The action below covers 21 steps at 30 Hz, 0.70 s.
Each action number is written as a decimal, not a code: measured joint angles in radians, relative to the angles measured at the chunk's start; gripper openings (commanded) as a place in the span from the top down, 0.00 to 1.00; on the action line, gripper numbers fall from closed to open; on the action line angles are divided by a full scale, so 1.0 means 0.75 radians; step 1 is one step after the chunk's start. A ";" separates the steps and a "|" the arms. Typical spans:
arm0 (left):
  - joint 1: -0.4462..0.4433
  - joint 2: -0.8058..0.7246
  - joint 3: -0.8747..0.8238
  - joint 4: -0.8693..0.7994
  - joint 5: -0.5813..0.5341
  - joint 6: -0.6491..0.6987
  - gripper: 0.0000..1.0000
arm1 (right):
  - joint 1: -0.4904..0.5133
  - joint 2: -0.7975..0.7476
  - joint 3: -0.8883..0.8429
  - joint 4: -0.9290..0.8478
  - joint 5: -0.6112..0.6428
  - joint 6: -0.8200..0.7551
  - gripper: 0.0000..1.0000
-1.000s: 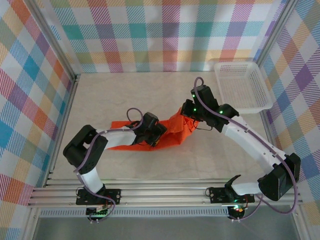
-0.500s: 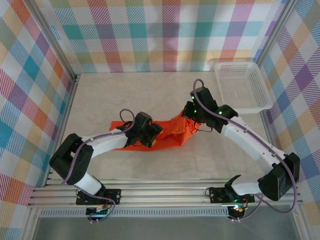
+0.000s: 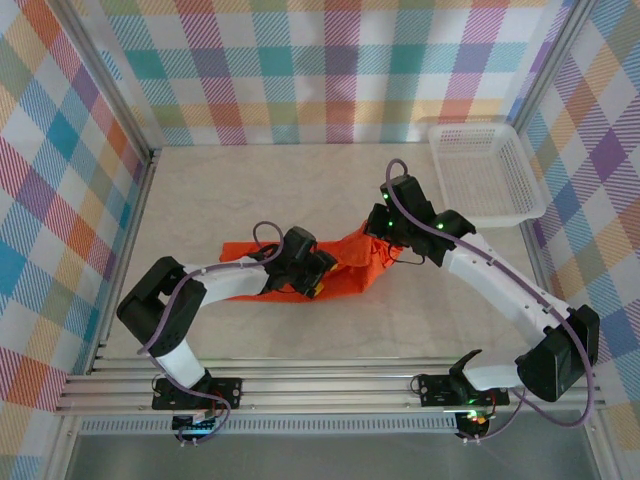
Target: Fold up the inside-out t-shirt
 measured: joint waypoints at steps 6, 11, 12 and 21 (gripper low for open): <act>-0.050 0.064 0.020 0.039 -0.005 -0.026 0.38 | 0.000 0.001 -0.003 -0.001 0.000 0.000 1.00; -0.083 0.123 0.008 0.123 -0.036 -0.067 0.38 | 0.000 0.001 -0.003 -0.001 0.000 0.000 1.00; -0.087 0.121 0.001 0.134 -0.044 -0.070 0.38 | 0.000 0.001 -0.003 -0.002 0.000 0.000 1.00; -0.071 0.055 -0.034 0.084 -0.074 -0.045 0.36 | 0.005 0.015 0.023 -0.005 -0.015 0.001 1.00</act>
